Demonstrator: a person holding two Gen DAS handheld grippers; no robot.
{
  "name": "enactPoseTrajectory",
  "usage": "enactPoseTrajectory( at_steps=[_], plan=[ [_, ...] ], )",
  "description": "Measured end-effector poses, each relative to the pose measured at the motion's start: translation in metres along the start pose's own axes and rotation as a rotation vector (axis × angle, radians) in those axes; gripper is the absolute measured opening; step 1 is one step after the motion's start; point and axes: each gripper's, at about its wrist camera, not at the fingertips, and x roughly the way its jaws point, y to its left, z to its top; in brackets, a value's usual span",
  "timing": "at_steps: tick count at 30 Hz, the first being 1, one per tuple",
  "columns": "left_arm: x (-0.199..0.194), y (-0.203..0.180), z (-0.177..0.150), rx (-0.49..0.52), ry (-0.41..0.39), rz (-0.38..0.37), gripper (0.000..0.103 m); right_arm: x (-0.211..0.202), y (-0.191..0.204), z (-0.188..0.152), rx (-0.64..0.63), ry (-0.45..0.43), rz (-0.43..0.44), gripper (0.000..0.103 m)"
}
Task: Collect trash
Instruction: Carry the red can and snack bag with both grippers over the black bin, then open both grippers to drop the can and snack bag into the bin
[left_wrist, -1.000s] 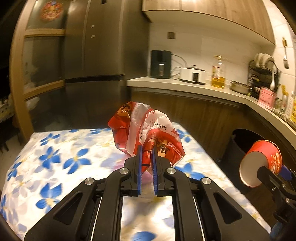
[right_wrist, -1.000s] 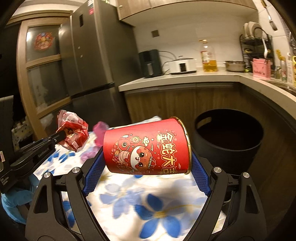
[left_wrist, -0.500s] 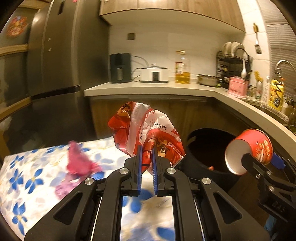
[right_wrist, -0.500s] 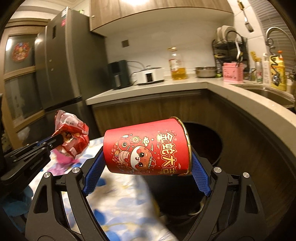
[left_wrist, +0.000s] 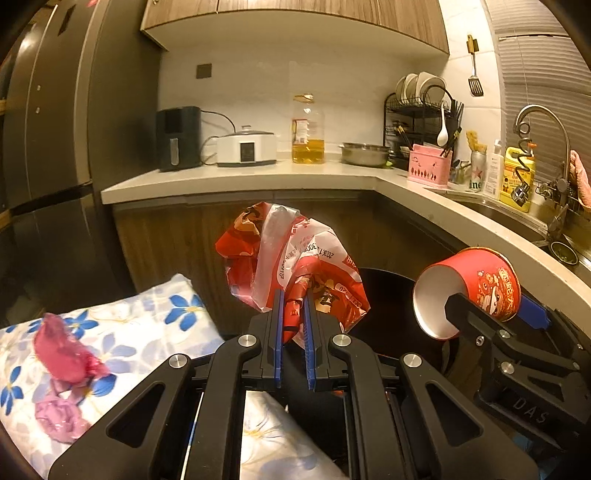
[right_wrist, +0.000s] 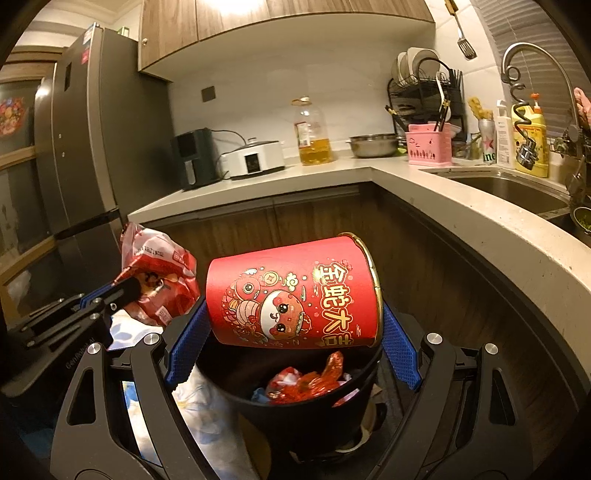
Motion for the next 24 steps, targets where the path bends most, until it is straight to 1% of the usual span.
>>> enactPoseTrajectory(
  at_steps=[6,11,24],
  plan=[
    [0.017,-0.006,-0.006,0.012,0.025,-0.032,0.01,0.011,-0.008,0.0,0.006,0.01,-0.012,0.084],
    [0.025,-0.008,-0.009,0.005,0.041,-0.043,0.01,0.019,-0.013,0.001,0.023,0.014,-0.008,0.084],
    [0.035,-0.011,-0.011,0.004,0.046,-0.075,0.011,0.029,-0.012,0.007,0.035,0.014,-0.005,0.084]
  ],
)
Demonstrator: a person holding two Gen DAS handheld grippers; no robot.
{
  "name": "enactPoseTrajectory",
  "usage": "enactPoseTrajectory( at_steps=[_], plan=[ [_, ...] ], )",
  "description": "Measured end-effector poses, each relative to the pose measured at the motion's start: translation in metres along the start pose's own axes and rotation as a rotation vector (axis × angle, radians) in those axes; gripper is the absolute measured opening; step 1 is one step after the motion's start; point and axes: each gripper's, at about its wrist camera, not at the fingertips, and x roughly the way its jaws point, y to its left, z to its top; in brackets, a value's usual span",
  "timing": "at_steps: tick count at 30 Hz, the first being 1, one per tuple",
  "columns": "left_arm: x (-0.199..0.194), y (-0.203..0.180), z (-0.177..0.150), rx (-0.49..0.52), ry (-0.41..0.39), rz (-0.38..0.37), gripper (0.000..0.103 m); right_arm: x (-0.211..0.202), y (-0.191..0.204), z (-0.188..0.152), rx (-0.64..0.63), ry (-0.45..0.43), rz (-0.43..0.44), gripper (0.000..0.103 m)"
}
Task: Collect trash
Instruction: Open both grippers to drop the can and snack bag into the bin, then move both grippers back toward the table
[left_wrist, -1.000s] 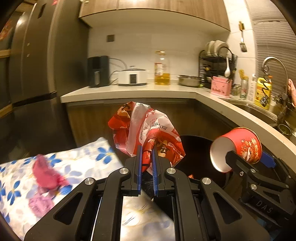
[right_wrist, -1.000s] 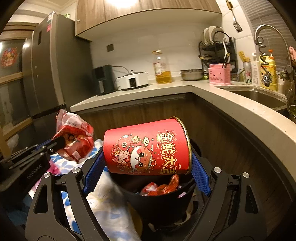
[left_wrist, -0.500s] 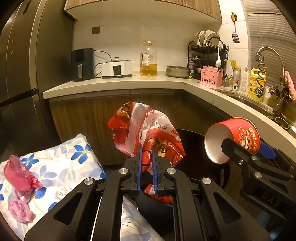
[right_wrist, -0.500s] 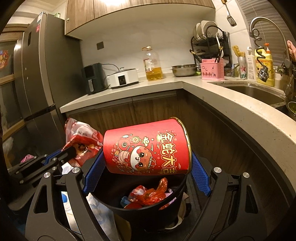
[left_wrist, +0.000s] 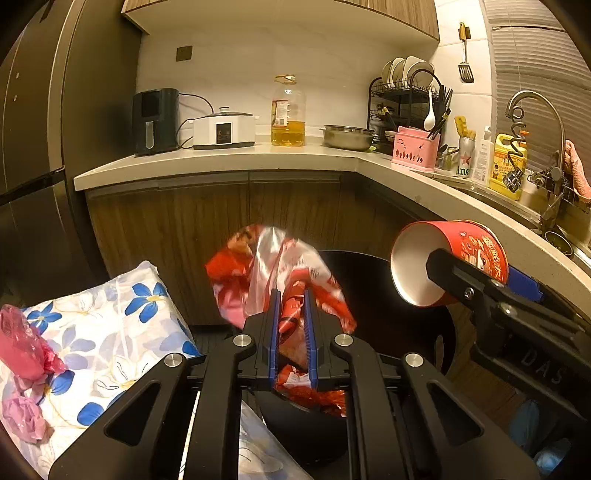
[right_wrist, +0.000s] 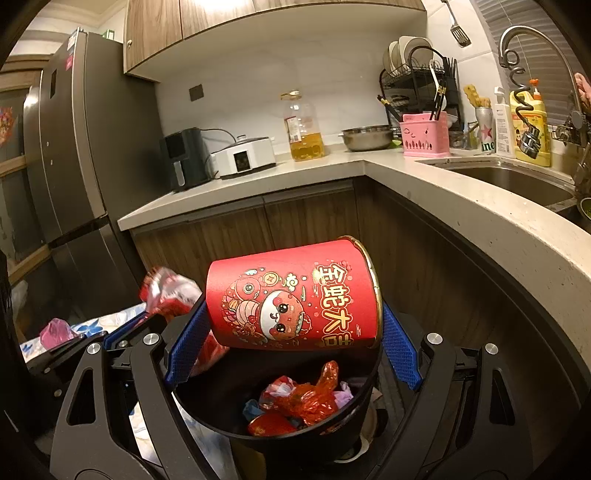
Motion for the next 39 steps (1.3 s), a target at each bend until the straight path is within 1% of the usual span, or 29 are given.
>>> enactPoseTrajectory(
  at_steps=[2,3,7,9,11,13,14,15,16,18,22,26,29,32,36,39],
  plan=[
    [0.001,0.002,-0.001,-0.004,0.003,-0.004,0.013,0.002,0.001,0.0,0.0,0.002,0.002,0.084],
    [0.001,0.002,-0.001,-0.005,0.004,-0.005,0.018,0.003,0.001,0.0,0.002,0.004,0.002,0.084],
    [0.0,0.006,-0.004,-0.005,0.003,-0.01,0.03,0.007,0.001,0.002,0.01,0.011,0.007,0.084],
    [-0.004,0.01,-0.005,-0.015,-0.003,-0.013,0.049,0.009,0.001,0.003,0.015,0.014,0.008,0.084],
    [-0.008,0.015,-0.008,-0.025,-0.01,-0.01,0.055,0.011,0.001,0.004,0.024,0.02,0.015,0.084],
    [-0.012,0.021,-0.01,-0.03,-0.009,0.009,0.063,0.013,0.0,0.003,0.031,0.03,0.021,0.085],
    [-0.015,0.025,-0.011,-0.039,-0.012,0.016,0.07,0.015,0.0,0.003,0.033,0.036,0.021,0.086],
    [-0.019,0.03,-0.013,-0.052,-0.017,0.027,0.075,0.016,0.001,0.003,0.034,0.041,0.023,0.087],
    [-0.023,0.035,-0.015,-0.059,-0.022,0.042,0.076,0.017,0.001,0.002,0.034,0.044,0.025,0.089],
    [-0.032,0.043,-0.019,-0.072,-0.038,0.073,0.083,0.018,0.002,0.001,0.033,0.049,0.022,0.089],
    [-0.051,0.055,-0.026,-0.087,-0.059,0.135,0.087,0.016,0.005,-0.002,0.035,0.056,0.026,0.089],
    [-0.07,0.067,-0.036,-0.105,-0.078,0.194,0.089,0.003,0.016,-0.009,0.002,0.041,0.023,0.09],
    [-0.085,0.076,-0.046,-0.113,-0.091,0.245,0.095,-0.011,0.029,-0.018,-0.024,0.025,0.024,0.091],
    [-0.101,0.088,-0.056,-0.11,-0.101,0.322,0.096,-0.024,0.047,-0.029,-0.065,0.004,0.03,0.092],
    [-0.119,0.112,-0.069,-0.137,-0.102,0.405,0.097,-0.037,0.07,-0.045,-0.087,0.005,0.072,0.092],
    [-0.133,0.139,-0.08,-0.178,-0.093,0.471,0.097,-0.044,0.09,-0.056,-0.102,0.009,0.102,0.092]
  ],
)
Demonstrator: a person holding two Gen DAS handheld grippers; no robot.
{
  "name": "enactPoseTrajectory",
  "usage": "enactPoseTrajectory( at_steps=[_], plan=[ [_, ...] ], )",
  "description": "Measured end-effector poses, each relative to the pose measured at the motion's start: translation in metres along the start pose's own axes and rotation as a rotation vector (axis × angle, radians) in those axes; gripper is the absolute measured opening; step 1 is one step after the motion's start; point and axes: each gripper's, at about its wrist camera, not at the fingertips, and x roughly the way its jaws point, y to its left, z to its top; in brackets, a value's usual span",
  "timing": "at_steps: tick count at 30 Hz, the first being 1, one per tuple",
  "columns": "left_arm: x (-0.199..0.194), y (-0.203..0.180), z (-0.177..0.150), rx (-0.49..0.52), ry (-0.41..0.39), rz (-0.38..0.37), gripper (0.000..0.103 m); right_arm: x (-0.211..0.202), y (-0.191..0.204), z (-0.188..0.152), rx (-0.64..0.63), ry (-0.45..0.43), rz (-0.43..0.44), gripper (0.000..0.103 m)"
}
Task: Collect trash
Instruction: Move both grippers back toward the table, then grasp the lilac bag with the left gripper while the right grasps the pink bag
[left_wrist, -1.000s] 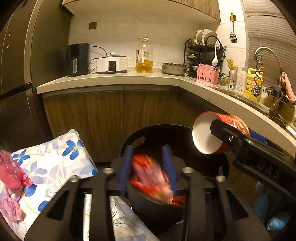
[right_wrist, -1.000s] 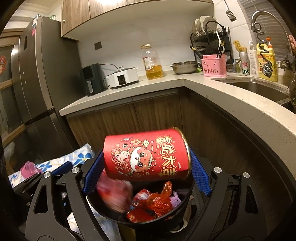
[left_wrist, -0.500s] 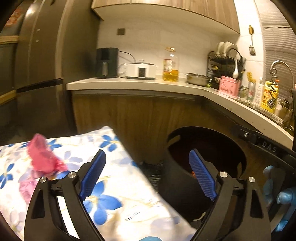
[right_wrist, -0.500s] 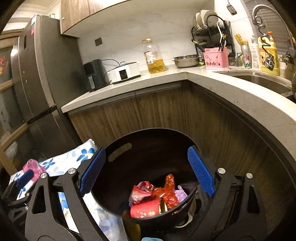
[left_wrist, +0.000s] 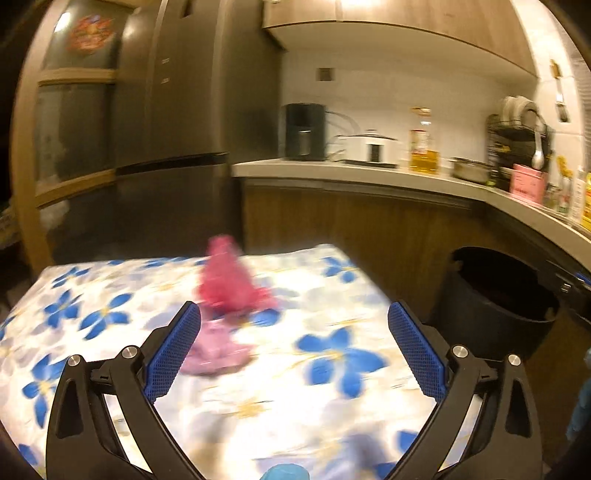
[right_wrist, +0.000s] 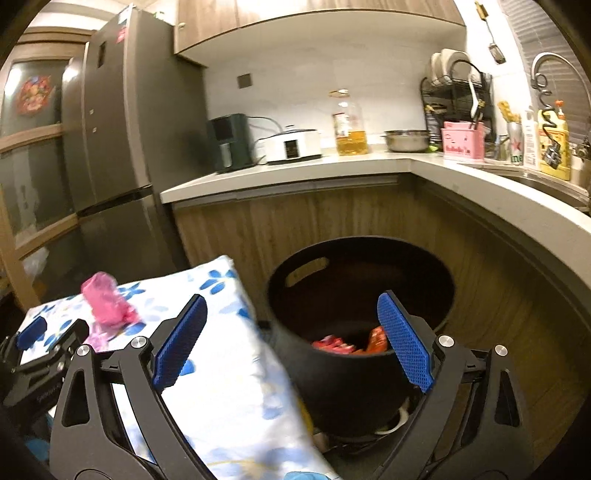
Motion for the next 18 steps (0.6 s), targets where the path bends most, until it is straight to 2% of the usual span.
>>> enactPoseTrajectory(
  at_steps=[7,9,18],
  plan=[
    [0.013,0.057,-0.009,-0.043,0.027,0.136,0.097,-0.001,0.043,-0.013,-0.017,0.014,0.057,0.092],
    [0.019,0.065,-0.01,-0.044,0.03,0.151,0.097,-0.001,0.053,-0.016,-0.027,0.016,0.069,0.092],
    [0.062,0.084,-0.019,-0.066,0.14,0.178,0.097,0.006,0.098,-0.02,-0.072,0.03,0.123,0.092]
  ],
)
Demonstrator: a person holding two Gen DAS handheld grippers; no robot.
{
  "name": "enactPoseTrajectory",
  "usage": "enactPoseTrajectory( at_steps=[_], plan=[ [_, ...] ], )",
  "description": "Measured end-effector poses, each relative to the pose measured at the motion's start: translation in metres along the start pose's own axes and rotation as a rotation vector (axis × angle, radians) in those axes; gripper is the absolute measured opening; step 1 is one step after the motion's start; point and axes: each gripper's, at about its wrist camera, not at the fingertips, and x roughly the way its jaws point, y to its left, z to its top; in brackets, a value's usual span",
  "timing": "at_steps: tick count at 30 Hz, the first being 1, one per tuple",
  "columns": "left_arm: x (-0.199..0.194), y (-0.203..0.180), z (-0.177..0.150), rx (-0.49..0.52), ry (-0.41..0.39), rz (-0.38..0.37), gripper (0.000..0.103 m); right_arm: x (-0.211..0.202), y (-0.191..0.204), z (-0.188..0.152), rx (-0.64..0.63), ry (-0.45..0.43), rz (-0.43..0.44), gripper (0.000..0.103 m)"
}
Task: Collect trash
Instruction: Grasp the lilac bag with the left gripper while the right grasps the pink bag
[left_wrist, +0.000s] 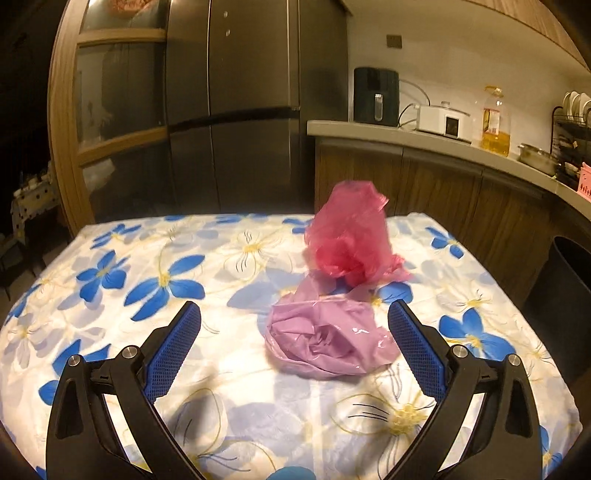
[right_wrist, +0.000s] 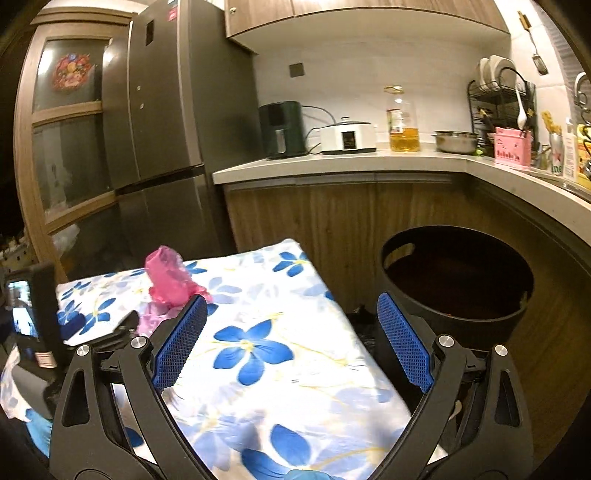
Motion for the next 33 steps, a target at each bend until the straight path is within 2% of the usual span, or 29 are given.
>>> enactPoseTrajectory(
  at_steps=[4,6,8,9,10,11,12,14,15,18,21,28,33],
  plan=[
    [0.021,0.002,-0.006,-0.006,0.08,-0.018,0.089,0.009,0.017,0.0,-0.022,0.007,0.021,0.092],
    [0.033,0.007,-0.009,-0.027,0.141,-0.048,0.072,0.015,0.025,-0.001,-0.031,0.015,0.035,0.092],
    [0.042,0.013,-0.011,-0.057,0.186,-0.071,0.067,0.02,0.031,-0.002,-0.038,0.019,0.042,0.092],
    [0.045,0.014,-0.012,-0.061,0.2,-0.078,0.057,0.025,0.035,-0.002,-0.043,0.025,0.047,0.092],
    [0.047,0.014,-0.013,-0.063,0.212,-0.087,0.054,0.028,0.038,-0.003,-0.045,0.03,0.05,0.092],
    [0.047,0.013,-0.014,-0.061,0.213,-0.091,0.045,0.031,0.041,-0.004,-0.048,0.037,0.056,0.092],
    [0.046,0.012,-0.015,-0.053,0.209,-0.098,0.027,0.034,0.044,-0.004,-0.051,0.043,0.062,0.092],
    [0.044,0.012,-0.017,-0.046,0.21,-0.107,0.014,0.042,0.052,-0.004,-0.062,0.053,0.075,0.092],
    [0.041,0.014,-0.018,-0.053,0.208,-0.114,0.011,0.045,0.056,-0.004,-0.068,0.055,0.081,0.092],
    [0.029,0.027,-0.016,-0.106,0.189,-0.113,0.008,0.056,0.07,-0.004,-0.086,0.066,0.102,0.089],
    [0.012,0.044,-0.016,-0.149,0.144,-0.098,0.007,0.069,0.085,-0.007,-0.102,0.09,0.126,0.082],
    [-0.024,0.072,-0.012,-0.144,0.028,-0.012,0.007,0.102,0.129,-0.011,-0.144,0.125,0.19,0.073],
    [-0.024,0.084,-0.01,-0.168,0.025,-0.005,0.007,0.124,0.151,-0.011,-0.17,0.136,0.189,0.063]
  ],
)
